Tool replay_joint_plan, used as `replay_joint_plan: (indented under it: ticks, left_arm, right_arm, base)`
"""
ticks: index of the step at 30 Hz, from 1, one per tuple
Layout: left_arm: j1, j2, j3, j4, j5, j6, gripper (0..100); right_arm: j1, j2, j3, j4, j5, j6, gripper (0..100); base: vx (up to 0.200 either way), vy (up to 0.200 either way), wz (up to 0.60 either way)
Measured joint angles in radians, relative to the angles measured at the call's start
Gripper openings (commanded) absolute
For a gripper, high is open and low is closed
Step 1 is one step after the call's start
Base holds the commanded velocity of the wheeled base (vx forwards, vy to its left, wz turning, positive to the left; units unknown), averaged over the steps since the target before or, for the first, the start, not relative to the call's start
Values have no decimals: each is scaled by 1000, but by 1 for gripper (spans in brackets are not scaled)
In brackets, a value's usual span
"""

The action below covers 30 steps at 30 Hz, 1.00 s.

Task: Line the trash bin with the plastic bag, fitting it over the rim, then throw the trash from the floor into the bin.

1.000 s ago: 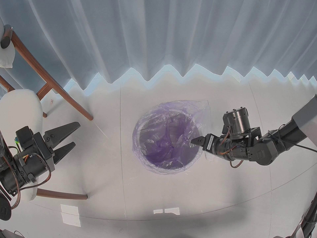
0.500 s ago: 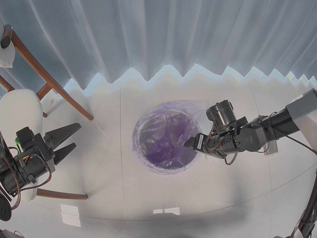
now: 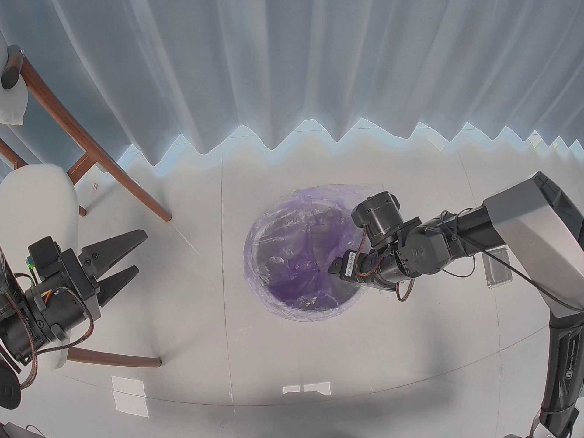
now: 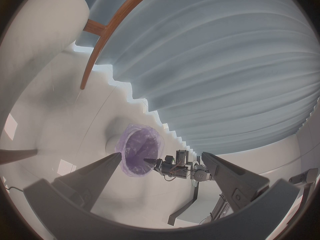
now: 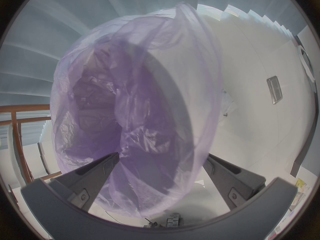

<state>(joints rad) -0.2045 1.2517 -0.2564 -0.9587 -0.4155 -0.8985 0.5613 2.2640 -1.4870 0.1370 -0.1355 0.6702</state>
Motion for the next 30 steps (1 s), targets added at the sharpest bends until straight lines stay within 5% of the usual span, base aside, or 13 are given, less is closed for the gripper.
replay_joint_plan:
  ticks: [24, 25, 30]
  left_arm:
    - [-1, -2, 11, 0, -1, 0, 100]
    - [-1, -3, 11, 0, -1, 0, 100]
    - [-1, -3, 12, 0, -3, 0, 100]
  right_arm:
    - [-20, 123, -122, 5, -91, -50, 100]
    - [-22, 125, -123, 5, -91, -50, 0]
    - [-22, 128, -124, 4, -92, -45, 0]
  base:
    - [0, 0, 0]
    - [0, 0, 0]
    - [0, 0, 0]
